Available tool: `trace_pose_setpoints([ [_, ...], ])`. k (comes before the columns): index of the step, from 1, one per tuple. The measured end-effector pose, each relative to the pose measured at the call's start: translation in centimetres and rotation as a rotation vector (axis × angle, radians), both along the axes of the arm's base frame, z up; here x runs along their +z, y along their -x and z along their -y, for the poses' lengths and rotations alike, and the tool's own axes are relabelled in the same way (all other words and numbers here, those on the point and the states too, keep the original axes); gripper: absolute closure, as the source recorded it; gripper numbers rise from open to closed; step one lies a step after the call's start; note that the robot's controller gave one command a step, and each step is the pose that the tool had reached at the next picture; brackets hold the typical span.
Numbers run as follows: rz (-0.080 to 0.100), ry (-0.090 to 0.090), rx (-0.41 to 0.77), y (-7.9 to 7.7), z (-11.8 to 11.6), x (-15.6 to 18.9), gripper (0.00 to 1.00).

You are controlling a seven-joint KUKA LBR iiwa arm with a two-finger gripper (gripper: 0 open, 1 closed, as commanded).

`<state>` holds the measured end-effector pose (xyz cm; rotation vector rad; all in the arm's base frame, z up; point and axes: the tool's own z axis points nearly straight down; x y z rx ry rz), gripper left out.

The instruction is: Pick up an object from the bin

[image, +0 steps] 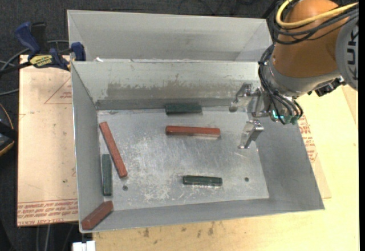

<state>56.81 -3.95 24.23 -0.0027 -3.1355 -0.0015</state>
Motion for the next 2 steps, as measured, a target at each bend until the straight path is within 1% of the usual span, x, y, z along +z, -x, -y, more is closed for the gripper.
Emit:
trace_pose_setpoints([
  [1, 0.008, 0.0, 0.001, -0.1, 0.0, 0.4, 0.0],
  [2, 0.019, 0.002, 0.015, -2.4, -1.2, -3.1, 0.0],
])
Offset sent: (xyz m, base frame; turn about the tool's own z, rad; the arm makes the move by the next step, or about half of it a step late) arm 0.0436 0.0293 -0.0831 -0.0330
